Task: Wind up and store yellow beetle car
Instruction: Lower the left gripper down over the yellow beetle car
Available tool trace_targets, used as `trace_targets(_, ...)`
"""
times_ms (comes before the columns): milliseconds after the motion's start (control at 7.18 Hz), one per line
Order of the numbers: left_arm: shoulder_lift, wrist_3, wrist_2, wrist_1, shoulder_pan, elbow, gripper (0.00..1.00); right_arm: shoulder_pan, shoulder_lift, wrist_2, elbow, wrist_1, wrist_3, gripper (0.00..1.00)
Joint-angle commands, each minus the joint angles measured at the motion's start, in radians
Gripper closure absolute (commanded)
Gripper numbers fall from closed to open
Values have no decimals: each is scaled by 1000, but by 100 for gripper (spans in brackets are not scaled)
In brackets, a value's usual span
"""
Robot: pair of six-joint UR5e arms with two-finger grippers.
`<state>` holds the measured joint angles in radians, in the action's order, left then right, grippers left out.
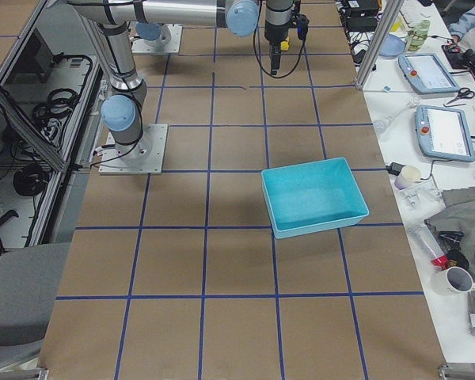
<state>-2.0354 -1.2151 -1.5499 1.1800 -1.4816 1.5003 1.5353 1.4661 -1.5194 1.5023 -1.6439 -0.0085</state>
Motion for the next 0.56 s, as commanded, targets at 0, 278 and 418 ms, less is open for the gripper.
trace_targets(0, -83, -57, 8, -68, 1, 0, 0, 0, 2, 4, 6, 0, 1, 0)
trace_targets(278, -135, -47, -2, -72, 1, 1, 0, 0, 2, 2, 7, 0, 1, 0)
trace_targets(418, -149, -43, -5, -74, 1, 1, 0, 0, 2, 2, 7, 0, 1, 0)
